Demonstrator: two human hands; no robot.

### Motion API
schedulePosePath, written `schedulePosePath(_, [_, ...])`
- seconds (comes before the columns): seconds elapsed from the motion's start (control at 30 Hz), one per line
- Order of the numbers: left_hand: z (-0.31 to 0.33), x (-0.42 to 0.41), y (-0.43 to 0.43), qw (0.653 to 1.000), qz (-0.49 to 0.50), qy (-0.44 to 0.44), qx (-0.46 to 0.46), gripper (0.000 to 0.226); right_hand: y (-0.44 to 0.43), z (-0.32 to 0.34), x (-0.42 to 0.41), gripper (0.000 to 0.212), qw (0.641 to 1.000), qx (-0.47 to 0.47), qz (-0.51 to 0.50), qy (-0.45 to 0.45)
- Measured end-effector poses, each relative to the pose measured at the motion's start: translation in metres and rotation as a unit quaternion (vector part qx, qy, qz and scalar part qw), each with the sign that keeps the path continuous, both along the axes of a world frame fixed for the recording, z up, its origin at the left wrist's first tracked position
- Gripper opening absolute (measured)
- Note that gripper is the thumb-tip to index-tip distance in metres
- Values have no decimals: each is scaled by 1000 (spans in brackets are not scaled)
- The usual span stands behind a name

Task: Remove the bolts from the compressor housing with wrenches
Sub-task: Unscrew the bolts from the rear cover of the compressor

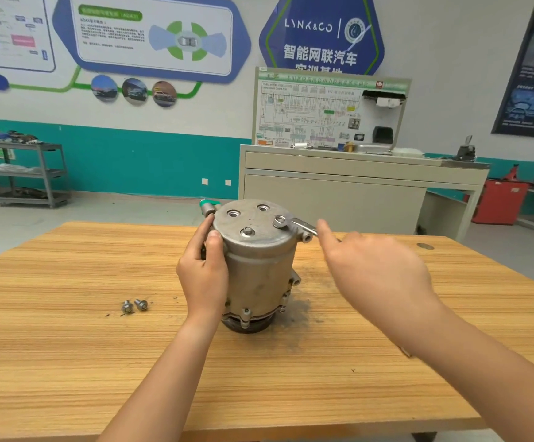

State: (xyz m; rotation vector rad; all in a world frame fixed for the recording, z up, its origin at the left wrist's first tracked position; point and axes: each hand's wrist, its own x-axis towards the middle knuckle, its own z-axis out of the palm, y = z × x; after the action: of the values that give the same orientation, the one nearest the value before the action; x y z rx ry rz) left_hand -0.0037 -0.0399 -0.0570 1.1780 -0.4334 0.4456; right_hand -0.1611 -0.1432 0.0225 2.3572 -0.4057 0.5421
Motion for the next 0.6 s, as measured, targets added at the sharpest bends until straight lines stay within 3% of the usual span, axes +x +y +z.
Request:
schedulePosePath(0.07, [1, -1, 0, 1000, -2, -20, 13, 32, -24, -1, -4, 56, 998, -1, 17, -57])
schedulePosePath(0.2, [2, 2, -2, 999, -19, -29, 28, 31, -83, -16, 18, 24, 953, -26, 215, -212])
schedulePosePath(0.3, [0, 8, 3, 999, -33, -18, 38, 32, -97, -6, 63, 24, 930, 31, 260, -260])
schedulePosePath(0.43, [2, 8, 2, 998, -44, -12, 36, 31, -82, 24, 129, 33, 950, 96, 265, -138])
schedulePosePath(0.5, [1, 8, 0, 999, -41, -11, 29, 31, -72, 33, 151, 35, 947, 82, 299, -81])
schedulePosePath(0.6, [-1, 11, 2, 999, -38, -6, 20, 32, -75, 35, 152, 30, 939, 35, 329, -97])
